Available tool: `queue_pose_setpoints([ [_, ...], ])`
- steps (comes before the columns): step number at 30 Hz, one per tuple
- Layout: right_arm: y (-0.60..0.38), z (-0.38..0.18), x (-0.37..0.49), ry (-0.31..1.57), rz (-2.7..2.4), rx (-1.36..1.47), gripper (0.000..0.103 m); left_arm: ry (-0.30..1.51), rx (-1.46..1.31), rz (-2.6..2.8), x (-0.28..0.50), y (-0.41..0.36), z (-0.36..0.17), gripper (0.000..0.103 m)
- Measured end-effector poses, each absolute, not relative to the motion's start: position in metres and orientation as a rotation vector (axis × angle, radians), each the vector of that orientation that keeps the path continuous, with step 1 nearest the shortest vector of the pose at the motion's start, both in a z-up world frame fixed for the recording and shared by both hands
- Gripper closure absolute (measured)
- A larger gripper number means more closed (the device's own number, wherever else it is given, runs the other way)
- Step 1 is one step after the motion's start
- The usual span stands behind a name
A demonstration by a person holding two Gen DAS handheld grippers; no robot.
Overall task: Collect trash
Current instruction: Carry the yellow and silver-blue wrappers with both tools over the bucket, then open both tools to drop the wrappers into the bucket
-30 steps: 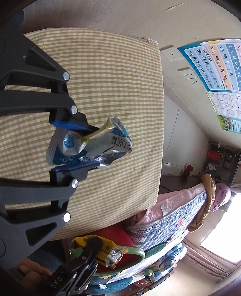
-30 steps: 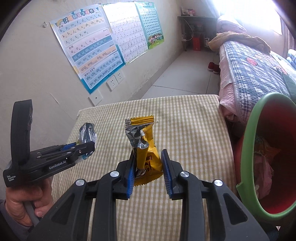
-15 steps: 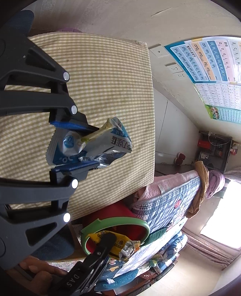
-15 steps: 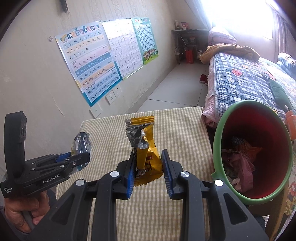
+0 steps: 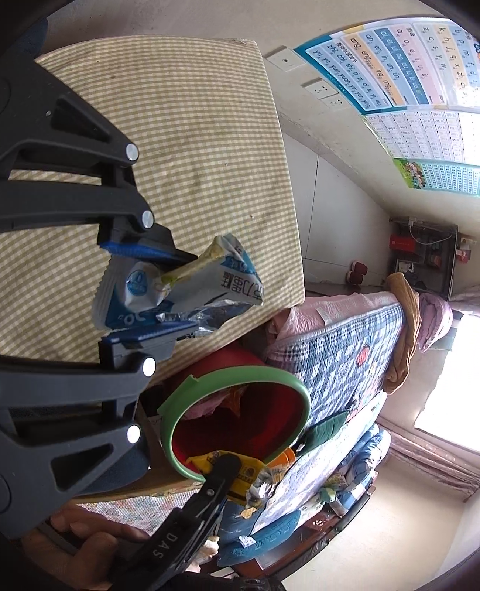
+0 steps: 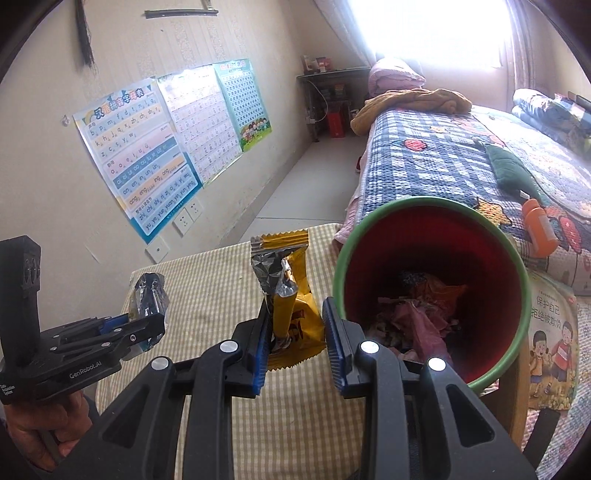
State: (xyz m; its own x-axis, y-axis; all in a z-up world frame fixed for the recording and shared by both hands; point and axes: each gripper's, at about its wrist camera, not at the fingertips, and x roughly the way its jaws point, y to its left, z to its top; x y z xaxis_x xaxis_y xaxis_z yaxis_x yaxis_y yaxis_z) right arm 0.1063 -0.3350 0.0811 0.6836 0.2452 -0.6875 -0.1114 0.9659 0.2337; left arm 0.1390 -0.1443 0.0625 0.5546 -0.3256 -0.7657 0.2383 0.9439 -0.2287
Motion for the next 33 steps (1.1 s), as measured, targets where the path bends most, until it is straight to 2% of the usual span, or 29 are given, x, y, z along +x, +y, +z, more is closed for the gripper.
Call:
queue_pose_setpoints([
  [13,-0.427,0.059,0.121,0.816,0.045,0.239,0.074,0.968,-0.093,-0.522,0.187,-0.240,0.051,0.073],
  [24,-0.465,0.031,0.135,0.849,-0.006,0.289,0.073,1.010,-0.060,-0.604,0.222,-0.303,0.034,0.072],
  [27,-0.471,0.026,0.139,0.860,-0.014,0.292,0.068,1.027,-0.060,-0.605,0.227,-0.310,0.028,0.060],
  [29,-0.474,0.025,0.140,0.859,-0.022,0.293,0.054,1.022,-0.068,-0.601,0.228,-0.309,0.028,0.048],
  [30,-0.476,0.024,0.139,0.857,-0.028,0.294,0.051,1.016,-0.075,-0.595,0.229,-0.308,0.029,0.041],
  [33,-0.477,0.023,0.137,0.858,-0.037,0.294,0.045,1.005,-0.108,-0.578,0.229,-0.297,0.032,0.028],
])
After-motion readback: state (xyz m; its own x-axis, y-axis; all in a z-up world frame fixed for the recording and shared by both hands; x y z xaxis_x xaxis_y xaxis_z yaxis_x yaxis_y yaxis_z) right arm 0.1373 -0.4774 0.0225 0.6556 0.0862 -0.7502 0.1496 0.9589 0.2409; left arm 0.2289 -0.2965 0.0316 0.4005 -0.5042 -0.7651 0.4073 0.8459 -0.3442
